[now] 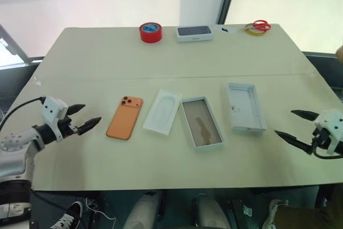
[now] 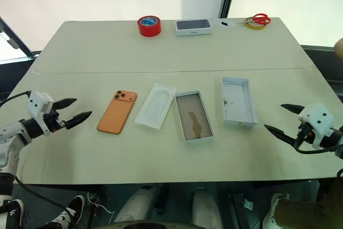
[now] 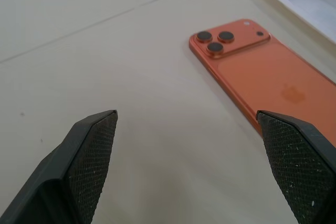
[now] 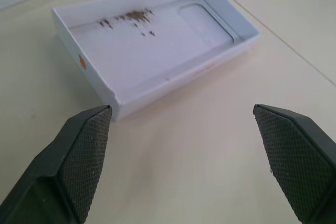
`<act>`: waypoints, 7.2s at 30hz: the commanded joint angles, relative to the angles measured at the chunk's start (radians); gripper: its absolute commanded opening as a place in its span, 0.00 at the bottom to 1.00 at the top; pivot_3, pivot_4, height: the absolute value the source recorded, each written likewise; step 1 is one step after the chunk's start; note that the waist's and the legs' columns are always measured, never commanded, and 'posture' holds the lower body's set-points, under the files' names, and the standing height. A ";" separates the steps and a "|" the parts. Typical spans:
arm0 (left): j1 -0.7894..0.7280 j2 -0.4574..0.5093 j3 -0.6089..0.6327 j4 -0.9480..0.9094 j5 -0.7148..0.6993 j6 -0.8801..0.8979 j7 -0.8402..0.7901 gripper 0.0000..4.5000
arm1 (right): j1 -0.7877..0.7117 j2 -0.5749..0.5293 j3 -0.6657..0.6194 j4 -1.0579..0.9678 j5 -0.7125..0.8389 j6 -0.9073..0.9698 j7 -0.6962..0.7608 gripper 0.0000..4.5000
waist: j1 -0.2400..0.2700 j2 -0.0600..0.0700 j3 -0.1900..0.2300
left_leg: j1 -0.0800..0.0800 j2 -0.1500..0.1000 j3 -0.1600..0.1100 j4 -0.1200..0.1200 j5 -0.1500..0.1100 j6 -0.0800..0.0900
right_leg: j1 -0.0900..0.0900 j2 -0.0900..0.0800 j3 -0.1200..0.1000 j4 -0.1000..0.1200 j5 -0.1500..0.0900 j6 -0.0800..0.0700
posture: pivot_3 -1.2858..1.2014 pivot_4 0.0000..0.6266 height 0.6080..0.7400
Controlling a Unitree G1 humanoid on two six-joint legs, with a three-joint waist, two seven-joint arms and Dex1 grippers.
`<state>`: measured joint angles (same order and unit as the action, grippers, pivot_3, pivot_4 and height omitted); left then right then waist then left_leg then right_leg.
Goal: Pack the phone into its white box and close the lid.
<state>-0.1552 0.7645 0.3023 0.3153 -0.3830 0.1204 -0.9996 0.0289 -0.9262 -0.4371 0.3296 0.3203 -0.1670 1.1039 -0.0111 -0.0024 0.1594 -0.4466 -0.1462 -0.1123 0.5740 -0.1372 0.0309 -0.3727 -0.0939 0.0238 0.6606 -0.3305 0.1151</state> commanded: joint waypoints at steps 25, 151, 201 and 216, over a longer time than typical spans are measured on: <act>-0.050 0.013 0.008 -0.057 -0.036 0.048 -0.001 0.99 | -0.062 0.016 0.041 -0.032 0.010 -0.010 -0.038 1.00 | 0.000 0.000 0.000 | 0.000 0.000 0.000 0.000 0.000 0.000 | 0.000 0.000 0.000 0.000 0.000 0.000 | 0.52 0.24 0.97; -0.364 -0.876 -0.027 -0.250 -0.504 0.807 0.777 0.00 | -0.471 0.144 0.410 -0.173 -0.132 0.241 -0.015 0.76 | 0.023 -0.010 0.004 | -0.002 -0.001 -0.001 0.007 0.001 -0.001 | 0.001 0.001 -0.003 0.002 0.003 0.006 | 0.52 0.24 0.97; -0.110 -0.190 -0.065 -0.432 -0.222 0.314 0.197 0.42 | -0.855 0.515 0.769 0.357 -0.526 -0.164 -0.269 0.01 | -0.004 -0.007 0.005 | 0.002 0.000 -0.002 0.000 0.003 -0.004 | -0.001 0.004 -0.001 0.004 0.003 0.006 | 0.52 0.24 0.97; -0.127 -0.208 -0.059 -0.419 -0.225 0.316 0.233 0.42 | -0.920 0.549 0.769 0.469 -0.546 -0.282 -0.268 0.01 | -0.005 -0.007 0.005 | 0.003 0.001 -0.002 0.000 0.003 -0.004 | -0.001 0.005 0.000 0.005 0.003 0.006 | 0.52 0.24 0.97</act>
<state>-0.2694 0.5540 0.2224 -0.0835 -0.6003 0.4467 -0.7674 -0.8451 -0.3875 0.3380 0.7848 -0.2198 -0.4240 0.8638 -0.0159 -0.0090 0.1640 -0.4441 -0.1453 -0.1141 0.5742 -0.1343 0.0263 -0.3738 -0.0888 0.0234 0.6655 -0.3271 0.1206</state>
